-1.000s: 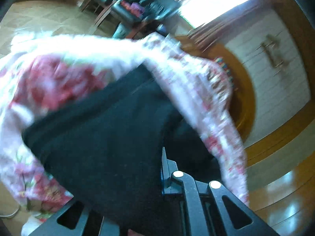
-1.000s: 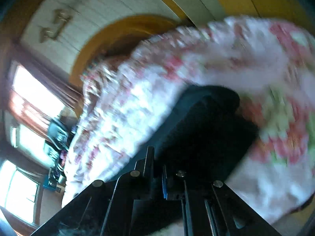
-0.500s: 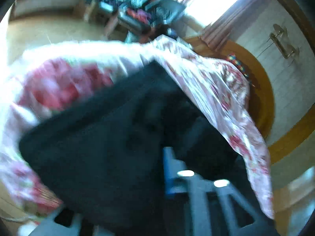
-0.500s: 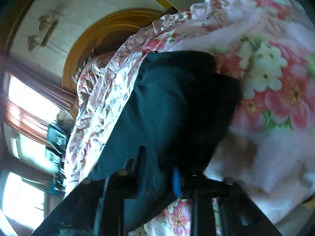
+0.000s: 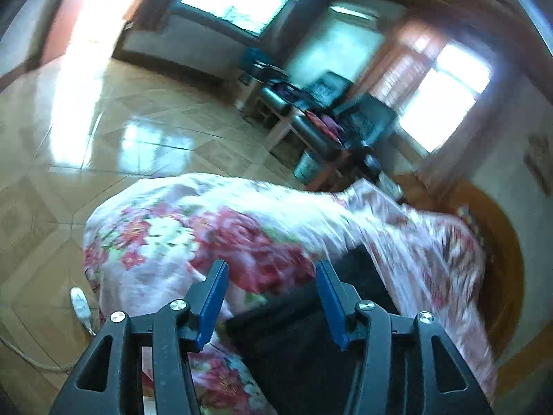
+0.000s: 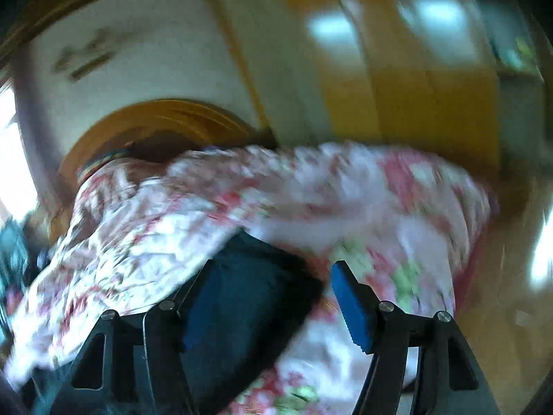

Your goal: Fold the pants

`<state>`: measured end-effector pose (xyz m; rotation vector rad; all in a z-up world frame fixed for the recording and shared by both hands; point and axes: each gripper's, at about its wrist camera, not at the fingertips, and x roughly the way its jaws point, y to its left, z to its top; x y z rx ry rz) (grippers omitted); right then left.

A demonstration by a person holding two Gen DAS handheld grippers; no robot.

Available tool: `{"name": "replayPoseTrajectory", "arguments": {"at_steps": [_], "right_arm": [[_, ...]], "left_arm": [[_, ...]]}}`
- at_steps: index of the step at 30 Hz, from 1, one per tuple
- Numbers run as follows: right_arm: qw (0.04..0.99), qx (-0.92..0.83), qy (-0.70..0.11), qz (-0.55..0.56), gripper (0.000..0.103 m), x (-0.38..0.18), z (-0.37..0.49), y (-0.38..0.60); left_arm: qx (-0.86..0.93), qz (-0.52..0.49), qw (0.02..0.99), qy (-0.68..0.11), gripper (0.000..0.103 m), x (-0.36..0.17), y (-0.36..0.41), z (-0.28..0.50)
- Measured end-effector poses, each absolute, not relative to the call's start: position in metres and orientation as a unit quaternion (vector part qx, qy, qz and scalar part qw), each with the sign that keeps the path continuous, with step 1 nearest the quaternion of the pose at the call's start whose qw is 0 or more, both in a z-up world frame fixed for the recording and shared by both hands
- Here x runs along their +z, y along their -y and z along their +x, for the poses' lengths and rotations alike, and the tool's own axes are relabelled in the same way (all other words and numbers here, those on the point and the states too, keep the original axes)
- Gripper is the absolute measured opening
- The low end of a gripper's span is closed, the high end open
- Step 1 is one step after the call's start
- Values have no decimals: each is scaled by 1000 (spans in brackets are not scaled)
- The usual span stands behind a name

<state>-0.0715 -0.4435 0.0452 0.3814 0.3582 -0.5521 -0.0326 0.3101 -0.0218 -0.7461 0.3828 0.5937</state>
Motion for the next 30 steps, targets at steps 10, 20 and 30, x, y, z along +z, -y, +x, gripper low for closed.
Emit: {"name": "replayPoseTrajectory", "arguments": {"at_steps": [10,20,30], "right_arm": [[908,192,-353,121,67,33,87,245],[804,318,-486,127,59,-13,223,101],[824,290,-479,89,9,-29,259,57]], "left_arm": [[57,-183,935,-298,53,-26,-199,64],[24,-168,938,-304,53,-36,-198,86],[48,-155,946,-282,55,-37,-209,112]]}}
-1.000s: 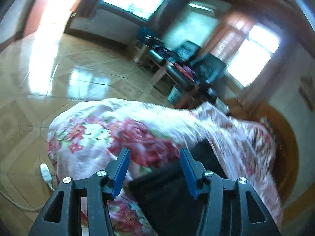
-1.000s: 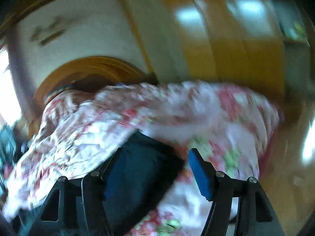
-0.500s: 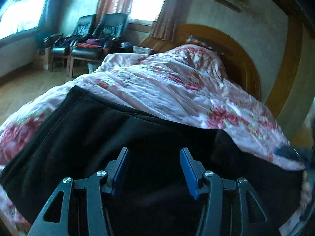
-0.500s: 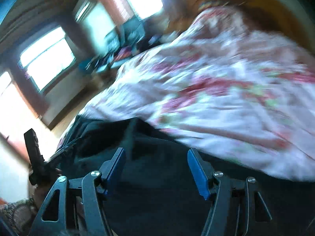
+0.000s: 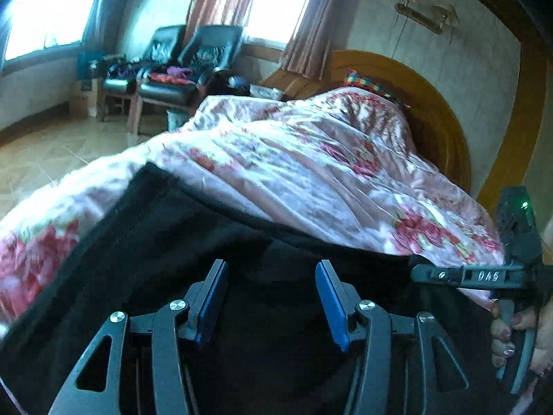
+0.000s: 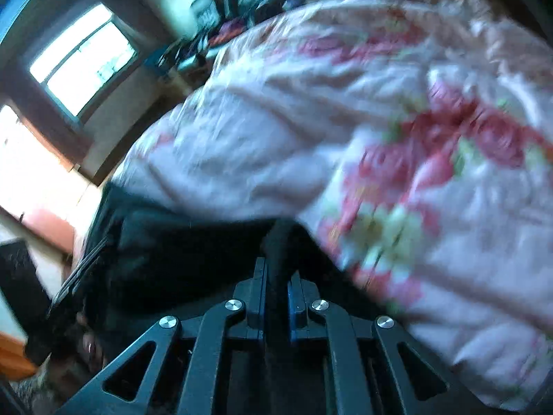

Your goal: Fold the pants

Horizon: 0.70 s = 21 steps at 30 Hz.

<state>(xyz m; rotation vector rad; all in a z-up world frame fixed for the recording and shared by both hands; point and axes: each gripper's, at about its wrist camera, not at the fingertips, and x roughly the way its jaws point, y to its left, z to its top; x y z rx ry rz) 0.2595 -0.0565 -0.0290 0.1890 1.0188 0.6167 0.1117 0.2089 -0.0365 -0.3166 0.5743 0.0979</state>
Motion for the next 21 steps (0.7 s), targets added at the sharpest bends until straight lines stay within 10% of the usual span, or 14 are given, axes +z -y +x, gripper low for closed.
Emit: {"name": "replayPoseTrajectory", "arguments": {"at_steps": [8,11,21], "right_arm": [[839,265,-468,88,9,-50,263,63],[877,243,-406,86,25,-19,238,81],[874,260,-410,33,18,-36,162,97]], "left_arm": [[106,-34,942,-316,66,-59,-190,141],[102,-46,946,-305,66,-54,-193,138],[-19,-57,965,-255,70,-33,-157,105]]}}
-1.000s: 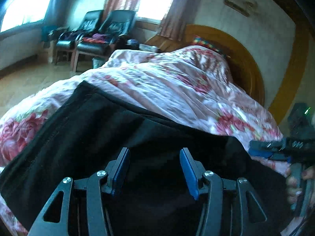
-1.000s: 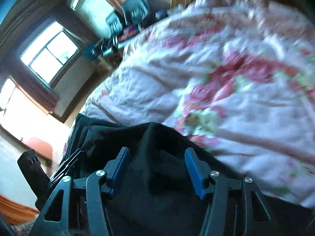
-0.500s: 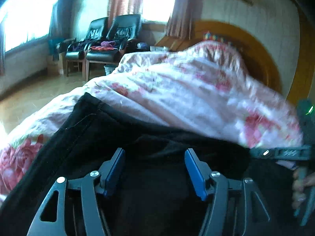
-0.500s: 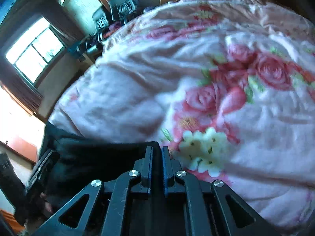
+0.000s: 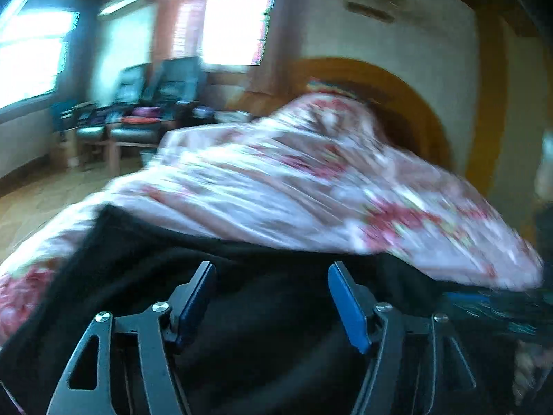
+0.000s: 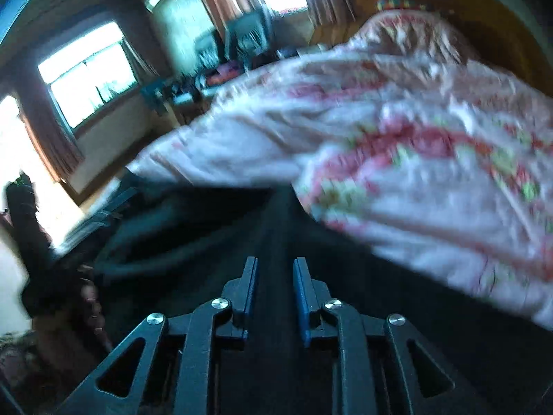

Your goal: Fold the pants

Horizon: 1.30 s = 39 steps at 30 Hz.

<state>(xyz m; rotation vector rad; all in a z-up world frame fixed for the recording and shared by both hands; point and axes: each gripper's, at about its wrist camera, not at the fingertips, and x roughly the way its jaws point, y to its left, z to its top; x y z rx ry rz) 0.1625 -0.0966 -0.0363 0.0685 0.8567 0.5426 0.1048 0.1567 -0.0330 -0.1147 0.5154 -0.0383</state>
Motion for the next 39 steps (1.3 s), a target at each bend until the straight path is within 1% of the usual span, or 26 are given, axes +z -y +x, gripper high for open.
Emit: {"name": "replayPoseTrajectory", "arguments": {"at_steps": [2,3,4,5,8,12,14,15,16,18,21,24,27,29,30,31,34,35,39], "right_arm": [[871,242,-424,48,12,-50,177,101],[874,223,-427,60,3,-55,185,108],[877,203,-430,69,0,-59,194,111],[877,192,-432,79,0,-66,202,115],[885,182,-424,67,0,-72,205,112],[894,178,-401,88,0,-60,191,123],[896,179,-391,110,5,-49,176,135],[898,176,-385,117,14,-43,165,142],[899,175,-382,122,25,-38,155,149],[902,174,-372,130,38,-28,128,165],[914,139,-364,110,39,-20,92,192],[920,94,-368,102,45,-21,65,225],[920,52,-371,116,46,-23,44,262],[918,26,-371,139,51,-24,34,289],[916,8,-370,155,57,-23,26,305],[915,-5,-366,168,59,-23,18,318],[914,-43,-359,183,59,-23,-2,349],[913,-58,-357,189,59,-24,-10,360],[894,-123,-332,276,59,-23,-35,417]], "left_arm": [[-10,5,958,-288,70,-48,-138,117],[9,26,952,-305,70,-56,-135,125],[22,34,948,-317,69,-62,-136,130],[34,33,944,-326,71,-68,-141,137],[37,18,948,-317,71,-68,-147,138],[33,11,949,-312,71,-66,-150,136],[28,-2,950,-311,71,-64,-153,134],[23,-7,951,-308,71,-61,-150,130],[9,-18,953,-302,71,-57,-149,125],[-18,-32,954,-296,71,-52,-142,118],[-67,-49,951,-299,71,-45,-124,104],[-109,-61,943,-308,71,-41,-102,90],[-145,-43,940,-306,71,-38,-75,75],[-163,-19,935,-314,71,-41,-57,69],[-170,-7,932,-319,71,-44,-50,68],[-173,13,928,-330,71,-50,-43,68],[-155,45,921,-354,72,-66,-35,73],[-155,42,920,-356,75,-69,-36,75],[-148,27,922,-358,76,-66,-43,73]]}}
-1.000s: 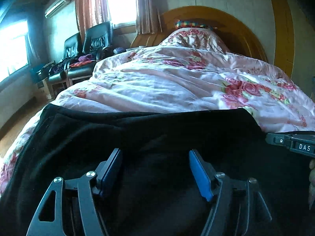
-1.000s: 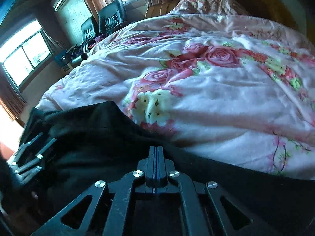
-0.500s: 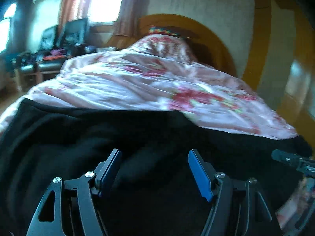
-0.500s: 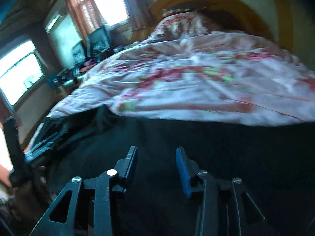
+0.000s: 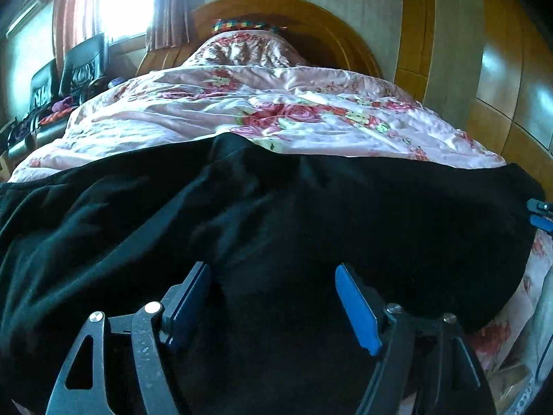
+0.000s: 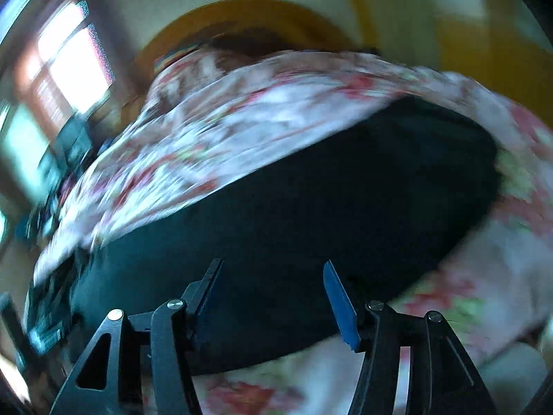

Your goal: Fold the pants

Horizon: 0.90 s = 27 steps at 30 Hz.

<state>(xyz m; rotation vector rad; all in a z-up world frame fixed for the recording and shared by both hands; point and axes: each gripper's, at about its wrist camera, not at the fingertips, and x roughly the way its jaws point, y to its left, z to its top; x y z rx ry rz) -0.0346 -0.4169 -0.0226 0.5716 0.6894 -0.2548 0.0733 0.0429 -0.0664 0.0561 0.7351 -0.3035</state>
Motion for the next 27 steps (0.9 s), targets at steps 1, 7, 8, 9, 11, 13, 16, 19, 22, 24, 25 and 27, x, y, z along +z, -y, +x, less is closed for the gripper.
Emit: {"name": "replayPoseTrajectory", "arguments": {"at_steps": [1,7,8,9,11,13,16,19,22,24,25,27], "right_arm": [[890,-133,-319,298,59,-21,-42,429],[869,-217,-257,362,66,-18,-86,484],[861,-217,-256,383,66,-21,-87,493],[855,-216,-254,397,66,-24,-86,499],[843,-216,-252,424,66,-31,-89,510],[836,-206,-246,446,66,-38,-88,519],[840,-195,-223,455,66,-40,-83,529],[844,-182,-213,457,66,-44,-75,536],[849,-181,-213,449,60,-46,-66,534],[854,-172,-223,437,34,-44,-62,530],[856,-167,-225,434,27,-42,-60,529],[863,-159,-221,426,24,-33,-61,525]], "left_arm": [[-147,23,922,-358,76,-65,-46,71],[-140,-51,923,-354,76,-52,-71,64],[-136,-60,923,-355,76,-52,-74,64],[-135,-62,923,-356,76,-52,-75,64],[-131,-64,923,-357,76,-52,-77,64],[-130,-64,922,-358,76,-52,-78,65],[-128,-65,921,-363,76,-53,-77,66],[-127,-70,921,-362,76,-52,-80,67],[-120,-78,921,-363,76,-51,-84,66],[-113,-80,921,-363,76,-51,-88,66],[-110,-83,921,-363,76,-51,-90,67],[-103,-89,921,-365,76,-52,-94,68]]}}
